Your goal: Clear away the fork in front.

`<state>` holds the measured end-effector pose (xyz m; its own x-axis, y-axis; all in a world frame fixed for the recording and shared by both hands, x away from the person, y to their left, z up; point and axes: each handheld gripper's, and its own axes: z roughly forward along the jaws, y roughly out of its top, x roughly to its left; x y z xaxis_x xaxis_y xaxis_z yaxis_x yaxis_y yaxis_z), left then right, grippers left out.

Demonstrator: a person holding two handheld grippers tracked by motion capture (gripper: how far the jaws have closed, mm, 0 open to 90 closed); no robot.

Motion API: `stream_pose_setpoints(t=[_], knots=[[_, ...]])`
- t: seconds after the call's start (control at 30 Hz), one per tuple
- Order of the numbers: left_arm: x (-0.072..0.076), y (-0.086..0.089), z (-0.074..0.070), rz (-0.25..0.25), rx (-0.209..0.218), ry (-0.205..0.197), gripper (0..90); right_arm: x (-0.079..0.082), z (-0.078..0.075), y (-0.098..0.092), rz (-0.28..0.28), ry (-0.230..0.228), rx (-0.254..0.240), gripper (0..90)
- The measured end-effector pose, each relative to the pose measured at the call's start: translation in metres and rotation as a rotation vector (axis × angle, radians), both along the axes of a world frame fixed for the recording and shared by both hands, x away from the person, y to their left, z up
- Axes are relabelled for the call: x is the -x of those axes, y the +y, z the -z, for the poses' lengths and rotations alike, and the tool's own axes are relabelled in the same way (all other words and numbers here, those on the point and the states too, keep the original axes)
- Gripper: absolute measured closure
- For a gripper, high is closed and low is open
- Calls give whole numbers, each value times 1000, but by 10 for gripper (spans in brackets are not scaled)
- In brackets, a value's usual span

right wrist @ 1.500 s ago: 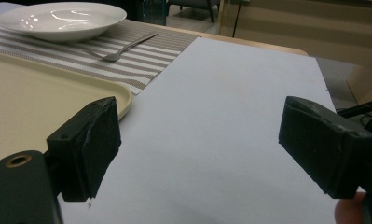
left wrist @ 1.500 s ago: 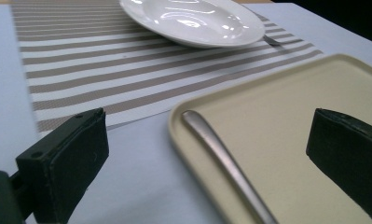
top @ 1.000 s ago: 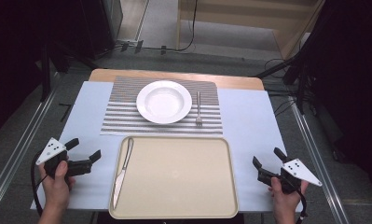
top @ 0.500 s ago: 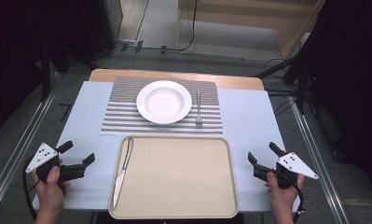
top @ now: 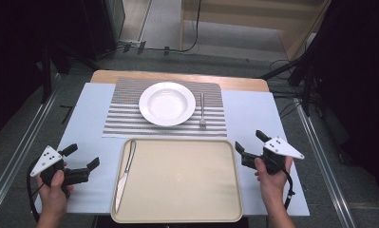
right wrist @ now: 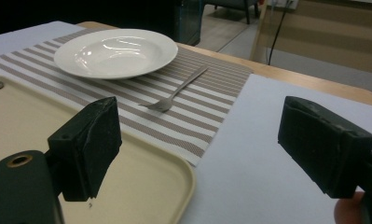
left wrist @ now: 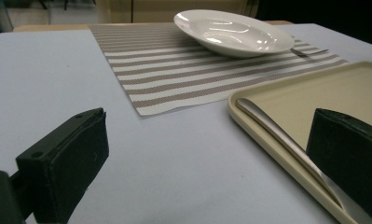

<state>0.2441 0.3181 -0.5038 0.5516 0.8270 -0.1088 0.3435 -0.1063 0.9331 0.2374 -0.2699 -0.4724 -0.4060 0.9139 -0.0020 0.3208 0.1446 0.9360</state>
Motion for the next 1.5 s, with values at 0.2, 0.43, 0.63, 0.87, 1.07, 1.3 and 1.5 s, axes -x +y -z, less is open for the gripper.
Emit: stream_pose_setpoints(t=[0.2, 0.43, 0.63, 0.87, 1.07, 1.3, 1.5], knots=[[1, -1, 0, 7, -5, -6, 0, -21, -7, 22, -41, 12, 23, 143], [1, 1, 0, 2, 16, -5, 0, -45, -14, 38, -60, 29, 17, 149], [1, 0, 1, 2, 5, -4, 0, -65, -20, 44, -73, 59, 2, 160], [0, -1, 1, 6, 0, -5, 0, -89, -27, 45, -89, 125, -82, 187], [0, 0, 1, 0, 2, -3, 0, -105, -30, 51, -78, 143, -66, 199], [1, 1, 1, -2, 11, -1, 0, -121, -33, 62, -53, 183, -31, 263], [0, 2, 1, 1, 11, 1, 0, -134, -31, 70, -83, 218, -13, 387]])
